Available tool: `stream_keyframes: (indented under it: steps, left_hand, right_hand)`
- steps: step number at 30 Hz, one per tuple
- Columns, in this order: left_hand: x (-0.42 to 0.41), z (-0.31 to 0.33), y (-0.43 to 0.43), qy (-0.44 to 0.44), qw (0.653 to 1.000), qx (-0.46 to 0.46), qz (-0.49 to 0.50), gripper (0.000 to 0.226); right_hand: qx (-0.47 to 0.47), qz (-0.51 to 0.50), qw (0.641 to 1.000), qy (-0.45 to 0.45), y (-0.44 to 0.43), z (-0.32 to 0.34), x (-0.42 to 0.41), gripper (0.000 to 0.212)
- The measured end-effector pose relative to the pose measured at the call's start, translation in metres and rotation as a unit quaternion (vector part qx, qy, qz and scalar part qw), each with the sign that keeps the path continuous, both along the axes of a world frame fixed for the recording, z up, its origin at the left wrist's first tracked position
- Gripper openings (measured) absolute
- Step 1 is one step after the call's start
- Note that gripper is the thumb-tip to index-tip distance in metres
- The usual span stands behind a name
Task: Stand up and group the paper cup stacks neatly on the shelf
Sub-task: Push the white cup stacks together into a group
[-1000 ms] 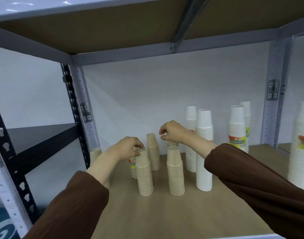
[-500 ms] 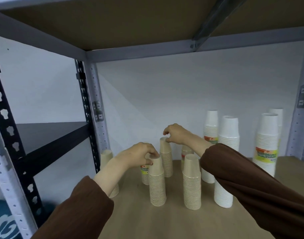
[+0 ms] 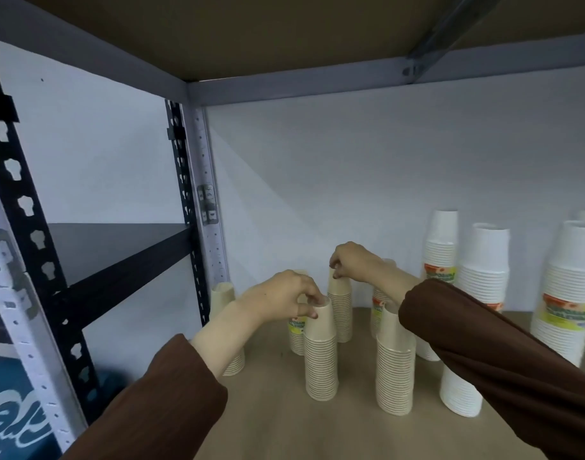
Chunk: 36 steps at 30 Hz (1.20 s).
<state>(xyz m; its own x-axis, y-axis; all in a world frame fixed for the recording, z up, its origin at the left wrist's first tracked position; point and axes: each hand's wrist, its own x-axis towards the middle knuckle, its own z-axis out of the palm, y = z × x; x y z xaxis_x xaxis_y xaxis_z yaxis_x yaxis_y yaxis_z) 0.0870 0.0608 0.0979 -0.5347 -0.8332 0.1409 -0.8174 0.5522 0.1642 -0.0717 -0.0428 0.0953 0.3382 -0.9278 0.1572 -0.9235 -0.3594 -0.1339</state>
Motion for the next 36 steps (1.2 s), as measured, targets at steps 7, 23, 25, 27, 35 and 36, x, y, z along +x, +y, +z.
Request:
stream_keyframes:
  steps: [7, 23, 25, 27, 35, 36]
  left_hand:
    - [-0.007, 0.004, -0.003, -0.001, 0.999, -0.003, 0.038, 0.033]
    - [-0.012, 0.009, -0.002, 0.033, 0.996, 0.065, 0.052, 0.029]
    - [-0.011, 0.009, -0.002, 0.035, 0.996, 0.060, 0.051, 0.029]
    - [-0.013, 0.008, -0.002, 0.042, 0.996, 0.056, 0.054, 0.029]
    - [-0.019, 0.004, -0.003, 0.026, 0.998, 0.032, 0.053, 0.032]
    - [-0.018, 0.005, -0.002, 0.027, 0.998, 0.034, 0.052, 0.033]
  right_hand:
    - [0.012, 0.041, 0.998, -0.036, 0.004, 0.007, -0.018, 0.033]
    - [0.025, 0.039, 0.995, -0.091, 0.008, 0.003, -0.020, 0.031]
    - [0.036, 0.044, 0.994, -0.093, 0.009, 0.006, -0.021, 0.032]
    - [0.043, 0.048, 0.994, -0.091, 0.010, 0.007, -0.023, 0.033]
    - [0.031, 0.050, 0.994, -0.087, 0.017, 0.007, -0.024, 0.034]
    - [0.028, 0.049, 0.995, -0.086, 0.018, 0.007, -0.024, 0.034]
